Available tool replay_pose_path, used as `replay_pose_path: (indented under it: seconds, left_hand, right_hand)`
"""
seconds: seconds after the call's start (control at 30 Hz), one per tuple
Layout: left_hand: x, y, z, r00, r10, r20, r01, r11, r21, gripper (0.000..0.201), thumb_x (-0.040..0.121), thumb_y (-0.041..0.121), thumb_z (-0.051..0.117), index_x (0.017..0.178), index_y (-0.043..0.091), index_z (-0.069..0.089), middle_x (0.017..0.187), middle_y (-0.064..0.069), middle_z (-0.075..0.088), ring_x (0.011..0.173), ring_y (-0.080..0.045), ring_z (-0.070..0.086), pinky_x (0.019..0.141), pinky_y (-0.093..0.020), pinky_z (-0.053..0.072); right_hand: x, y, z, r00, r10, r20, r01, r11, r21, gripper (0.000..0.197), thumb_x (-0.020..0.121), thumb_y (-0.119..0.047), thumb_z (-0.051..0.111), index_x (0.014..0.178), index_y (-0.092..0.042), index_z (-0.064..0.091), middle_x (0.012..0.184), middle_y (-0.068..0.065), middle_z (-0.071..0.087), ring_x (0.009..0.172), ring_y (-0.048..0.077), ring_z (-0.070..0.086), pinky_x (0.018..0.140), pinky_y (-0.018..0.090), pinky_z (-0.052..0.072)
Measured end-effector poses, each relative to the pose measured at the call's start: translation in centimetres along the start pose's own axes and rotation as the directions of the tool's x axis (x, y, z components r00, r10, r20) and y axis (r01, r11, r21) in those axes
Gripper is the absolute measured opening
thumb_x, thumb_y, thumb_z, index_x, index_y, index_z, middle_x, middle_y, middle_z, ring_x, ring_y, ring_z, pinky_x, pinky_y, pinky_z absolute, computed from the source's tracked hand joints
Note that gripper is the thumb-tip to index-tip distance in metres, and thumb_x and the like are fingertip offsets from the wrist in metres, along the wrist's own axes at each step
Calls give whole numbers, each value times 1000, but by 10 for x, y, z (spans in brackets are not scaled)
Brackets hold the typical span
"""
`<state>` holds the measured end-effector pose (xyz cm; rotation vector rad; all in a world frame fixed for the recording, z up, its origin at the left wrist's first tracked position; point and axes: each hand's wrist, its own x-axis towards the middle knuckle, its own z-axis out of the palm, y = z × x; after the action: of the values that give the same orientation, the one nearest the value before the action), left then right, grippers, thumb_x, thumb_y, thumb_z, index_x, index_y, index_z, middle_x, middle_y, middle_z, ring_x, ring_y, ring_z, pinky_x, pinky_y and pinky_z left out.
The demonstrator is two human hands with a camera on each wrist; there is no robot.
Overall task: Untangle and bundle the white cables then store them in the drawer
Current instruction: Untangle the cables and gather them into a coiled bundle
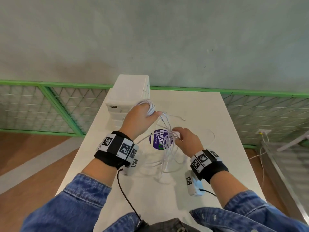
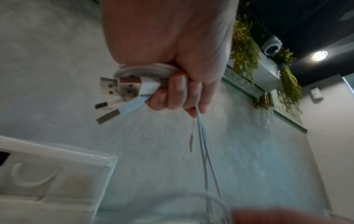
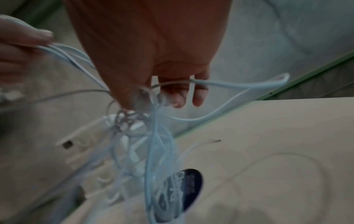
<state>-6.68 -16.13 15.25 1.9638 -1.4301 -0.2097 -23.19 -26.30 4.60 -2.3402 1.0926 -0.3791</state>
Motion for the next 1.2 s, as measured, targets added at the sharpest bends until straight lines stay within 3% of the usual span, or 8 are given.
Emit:
replay_pose_path:
  seconds: [0.13,0.27,0.4,0.6,0.7,0.83,0.97,1.2]
  left_hand:
    - [9,-22,-27,959,-238,-152,201,954,-224,35,88,37,63,83,3,56,90,-13,59,83,-26,55,79,-36,44]
    - [11,-27,-33,968,-211,-132,187,966,-177,41,87,34,64,68,6,41,69,-10,40,65,-21,43,55,-15,32]
    - [8,-13,-9,984,-171,-45,168,983,-74,45,89,34,61,63,12,32,64,-1,35,57,-15,34,53,-26,28]
    - [8,0,4,995,-100,-25,99,994,-39,42,88,35,62,68,5,41,72,-14,46,68,-26,47,65,-36,33]
    - [8,11,4,997,-57,-51,54,997,-49,48,88,34,63,61,15,29,63,0,34,57,-13,36,58,-30,22]
    - [12,8,-13,962,-118,-248,83,985,-149,46,88,34,63,61,14,32,62,-1,38,58,-16,38,57,-25,33]
    - [17,-12,-28,896,-223,-384,82,933,-351,43,86,33,65,60,14,37,60,-3,43,57,-19,40,57,-26,34]
    - [11,-17,-19,889,-219,-401,86,942,-325,42,86,28,67,66,-2,45,59,-1,43,59,-19,39,53,-18,31]
  right_hand:
    - [-10,62,3,956,270,116,-217,914,-343,37,92,-11,36,115,-32,56,115,8,59,99,29,61,84,34,45]
    - [-24,96,8,901,392,186,-334,900,-280,33,90,-10,39,98,-32,61,111,6,61,98,26,61,84,32,47]
    - [-18,75,0,956,223,192,-244,965,94,55,80,3,49,131,-18,48,117,9,50,115,23,51,96,26,38]
    - [-3,2,-49,994,-69,-85,101,871,481,35,90,-7,52,117,-27,59,115,-2,60,104,10,55,95,23,41]
    - [0,-18,-41,958,-260,117,217,932,291,27,87,-33,62,114,-31,63,119,-7,55,108,7,52,92,19,38]
    - [-8,-5,2,908,-331,256,334,942,33,40,91,-18,56,131,-23,53,149,-2,34,126,21,45,102,37,37]
    - [-18,15,30,892,-237,386,346,906,-244,55,97,-17,43,147,-19,22,158,-12,-5,120,27,47,93,42,43]
    - [-14,41,33,883,-89,461,323,829,-457,53,100,-16,30,149,-20,12,157,-13,-10,122,23,45,98,40,36]
